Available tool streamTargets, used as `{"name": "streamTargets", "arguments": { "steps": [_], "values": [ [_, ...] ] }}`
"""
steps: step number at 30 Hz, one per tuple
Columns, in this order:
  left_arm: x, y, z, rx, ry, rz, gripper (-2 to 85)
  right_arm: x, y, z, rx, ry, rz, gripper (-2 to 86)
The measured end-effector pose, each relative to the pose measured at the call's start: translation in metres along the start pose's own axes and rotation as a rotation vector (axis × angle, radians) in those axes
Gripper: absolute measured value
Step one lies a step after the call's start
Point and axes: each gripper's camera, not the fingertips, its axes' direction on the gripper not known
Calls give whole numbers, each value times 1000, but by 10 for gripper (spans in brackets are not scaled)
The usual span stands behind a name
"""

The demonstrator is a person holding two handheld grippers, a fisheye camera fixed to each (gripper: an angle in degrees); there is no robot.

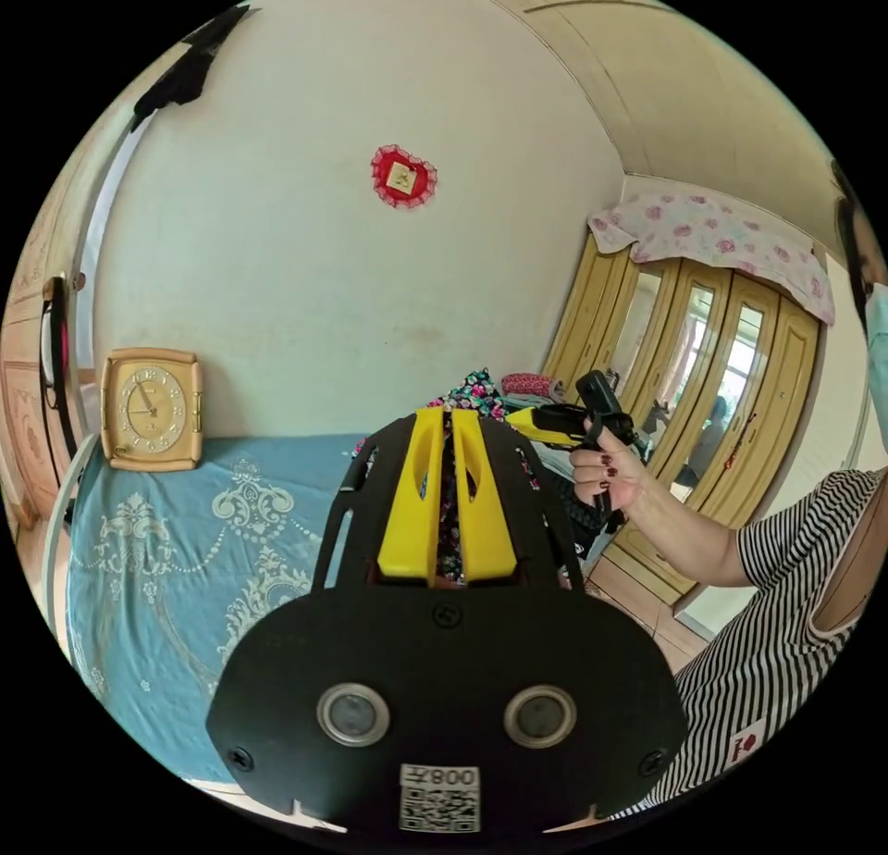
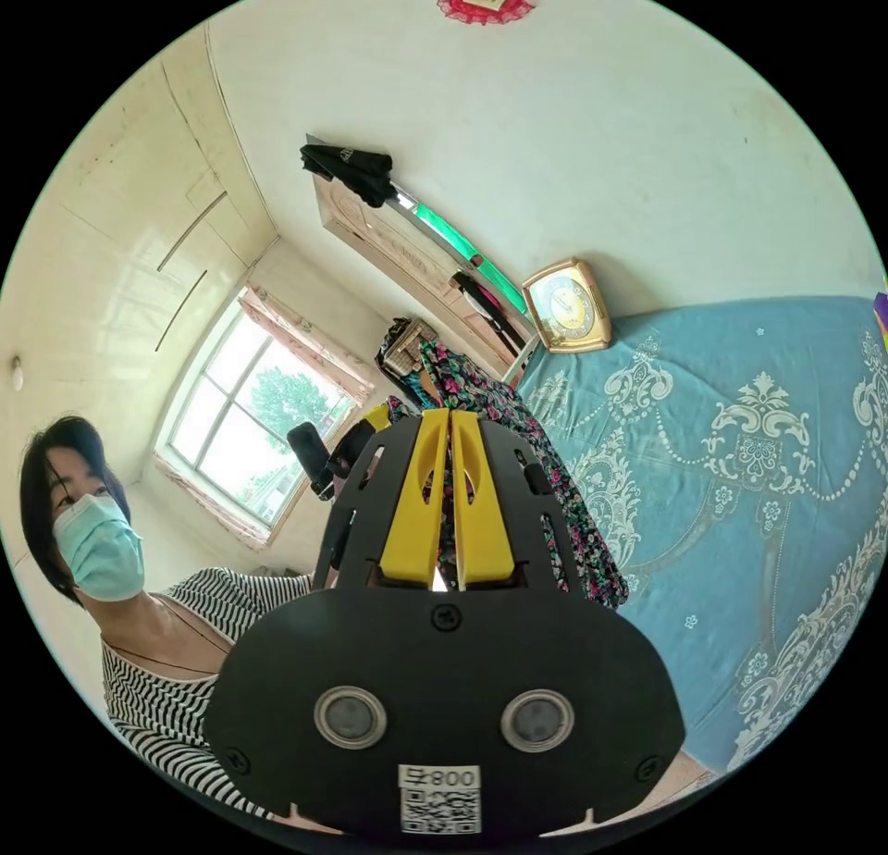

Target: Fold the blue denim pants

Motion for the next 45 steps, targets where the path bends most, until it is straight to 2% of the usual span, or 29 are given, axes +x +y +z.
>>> {"name": "streamTargets", "arguments": {
  "steps": [6,9,12,17,19,21,23,25,27,37,45],
  "values": [
    [-32,45,-130,37,-106,-3,19,5,22,15,42,26,32,1],
    [-52,66,-202,70,-201,1,19,3,36,-8,113,50,15,1],
    [-81,91,-270,110,-299,-24,19,14,58,-45,201,159,30,1],
    [-135,148,-338,110,-411,-112,19,75,121,-99,321,298,179,1],
    [-158,177,-340,63,-424,-159,18,109,146,-105,311,377,265,1],
    [-194,223,-308,-97,-422,-223,18,150,171,-99,247,505,363,1],
    [-221,268,-269,-216,-368,-301,19,219,216,-80,99,613,567,1],
    [-243,316,-227,-353,-368,-357,19,260,253,-67,6,648,687,1],
    [-261,369,-193,-485,-376,-407,19,278,280,-57,-4,591,724,2],
    [-285,429,-256,-415,-412,-459,19,299,262,-27,-115,689,524,55],
    [-285,513,-264,-465,-404,-547,19,375,222,44,-356,743,493,76]
  ]
}}
